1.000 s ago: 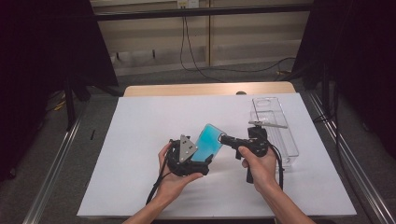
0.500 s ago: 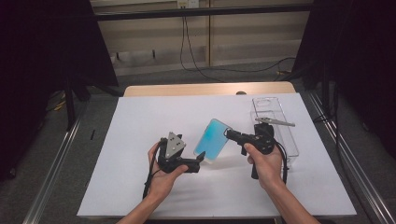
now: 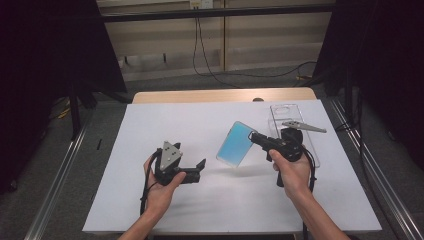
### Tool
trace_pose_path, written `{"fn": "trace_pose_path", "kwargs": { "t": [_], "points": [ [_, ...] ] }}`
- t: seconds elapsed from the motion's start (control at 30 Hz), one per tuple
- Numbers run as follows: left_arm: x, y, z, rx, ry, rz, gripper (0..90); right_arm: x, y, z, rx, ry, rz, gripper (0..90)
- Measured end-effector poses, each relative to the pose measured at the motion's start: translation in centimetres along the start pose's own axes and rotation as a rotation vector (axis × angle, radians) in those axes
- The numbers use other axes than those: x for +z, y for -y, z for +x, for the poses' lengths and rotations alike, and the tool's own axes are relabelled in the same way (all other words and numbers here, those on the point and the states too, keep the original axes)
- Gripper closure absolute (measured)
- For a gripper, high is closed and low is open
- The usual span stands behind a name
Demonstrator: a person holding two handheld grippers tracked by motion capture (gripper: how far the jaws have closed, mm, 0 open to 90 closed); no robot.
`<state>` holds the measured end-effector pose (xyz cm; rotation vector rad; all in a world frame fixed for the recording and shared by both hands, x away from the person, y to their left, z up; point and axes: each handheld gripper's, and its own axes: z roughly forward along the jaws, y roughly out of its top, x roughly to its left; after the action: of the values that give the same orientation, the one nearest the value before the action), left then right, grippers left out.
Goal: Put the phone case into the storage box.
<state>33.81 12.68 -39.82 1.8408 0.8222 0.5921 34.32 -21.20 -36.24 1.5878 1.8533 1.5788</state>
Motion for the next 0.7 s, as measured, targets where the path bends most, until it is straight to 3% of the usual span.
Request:
{"fn": "trace_pose_path", "kwargs": {
  "t": [0.23, 0.4, 0.47, 0.57, 0.7],
  "points": [
    [-2.3, 1.2, 2.4, -0.042, -0.035, -0.001, 5.5, -0.7, -1.0, -0.7, -0.002, 0.024, -0.029, 83.4],
    [-3.8, 2.4, 3.0, -0.067, -0.050, -0.007, 6.5, -1.3, -1.8, -1.3, -0.018, 0.053, -0.046, 83.4],
    [-4.3, 3.0, 2.7, -0.078, -0.032, -0.001, 6.6, -1.6, -2.1, -1.6, -0.015, 0.059, -0.052, 83.4],
    [-4.9, 3.7, 2.5, -0.091, -0.003, -0.039, 6.8, -1.8, -2.5, -1.9, -0.023, 0.078, -0.060, 83.4],
    [-5.7, 4.0, 3.0, -0.091, -0.005, -0.072, 6.6, -2.1, -3.0, -2.3, -0.025, 0.093, -0.070, 83.4]
  ]
}}
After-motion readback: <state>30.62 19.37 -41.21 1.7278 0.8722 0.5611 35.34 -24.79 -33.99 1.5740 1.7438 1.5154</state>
